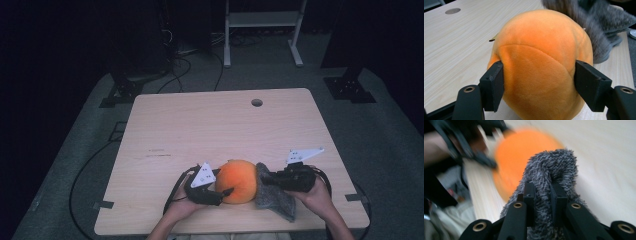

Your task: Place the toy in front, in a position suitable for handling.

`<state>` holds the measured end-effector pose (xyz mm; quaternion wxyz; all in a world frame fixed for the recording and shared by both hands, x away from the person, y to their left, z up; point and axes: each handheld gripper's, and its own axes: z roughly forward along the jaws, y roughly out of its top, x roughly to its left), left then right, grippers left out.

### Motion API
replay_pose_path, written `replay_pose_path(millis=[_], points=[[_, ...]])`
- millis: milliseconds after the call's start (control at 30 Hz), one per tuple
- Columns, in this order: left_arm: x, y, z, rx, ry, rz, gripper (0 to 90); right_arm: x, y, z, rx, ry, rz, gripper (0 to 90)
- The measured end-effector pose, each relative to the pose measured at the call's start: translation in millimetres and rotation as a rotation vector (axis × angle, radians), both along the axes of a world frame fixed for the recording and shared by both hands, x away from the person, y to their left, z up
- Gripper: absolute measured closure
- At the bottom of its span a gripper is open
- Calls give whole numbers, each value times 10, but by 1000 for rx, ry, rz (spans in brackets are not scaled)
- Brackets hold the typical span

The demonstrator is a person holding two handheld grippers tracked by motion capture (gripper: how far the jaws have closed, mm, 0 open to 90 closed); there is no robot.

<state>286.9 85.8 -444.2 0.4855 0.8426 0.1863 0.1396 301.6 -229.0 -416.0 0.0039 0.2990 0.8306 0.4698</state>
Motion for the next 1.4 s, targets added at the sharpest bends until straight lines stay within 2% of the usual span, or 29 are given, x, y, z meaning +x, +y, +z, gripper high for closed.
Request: replay_pose_path(millis=[67,100,167,233,267,300,333,400,500,533,567,633,700,767,833,867,933,967,1000,1067,1100,1133,1200,1233,1267,1333,1400], points=[[-2,-6,-2,-3,-2,0,292,15,57,57,17,-24,4,772],[-2,-3,0,0,0,-1,292,32,91,50,12,-22,9,771],[-3,-4,-1,-1,2,-4,284,60,136,-50,-22,6,17,770],[-8,-16,-1,-3,0,-1,280,79,95,-133,-26,43,17,770],[-4,-15,2,-8,9,4,278,73,63,-140,-56,49,3,770],[-2,-14,2,-11,13,7,278,51,33,-149,-113,40,-16,769],[1,-12,1,-10,12,6,278,37,11,-155,-129,41,-21,769],[2,-16,1,-10,11,8,277,7,-26,-106,-83,36,-19,769],[2,-27,5,-8,7,6,275,-28,51,97,22,-21,10,770],[4,-25,7,-8,9,5,273,-21,92,131,43,-30,25,770],[9,-18,11,-10,12,3,267,-9,141,128,35,-31,34,770],[38,14,43,-24,43,-7,221,9,236,15,-47,-16,46,773],[66,58,72,-55,75,-1,179,7,218,-62,-41,9,54,775],[115,124,77,-101,127,23,129,-29,164,-53,-73,-6,46,774],[180,149,41,-121,200,46,93,-45,125,-81,-69,6,48,774],[212,141,13,-134,246,41,78,-50,116,-92,-67,7,50,774],[251,83,-56,-143,334,-2,82,-61,125,-78,-79,-5,51,774],[253,58,-75,-142,356,-27,111,-78,143,-63,-86,-23,46,774],[230,19,-87,-134,334,-24,164,-92,151,-51,-88,-40,35,778],[160,-20,-36,-114,215,2,285,-132,181,0,-101,-89,21,782],[127,-38,11,-110,155,23,316,-161,197,51,-98,-116,9,784],[97,-60,46,-104,108,36,334,-192,212,126,-77,-151,4,786],[45,-122,89,-70,47,40,341,-234,255,226,-20,-187,16,785],[11,-161,97,-49,16,30,340,-260,307,267,-12,-208,22,783],[-20,-187,100,-21,-12,24,337,-276,372,278,-30,-229,35,779],[-39,-192,92,8,-20,25,327,-294,474,216,-90,-256,40,776],[-20,-145,68,-10,9,26,327,-283,469,141,-116,-244,38,778]])
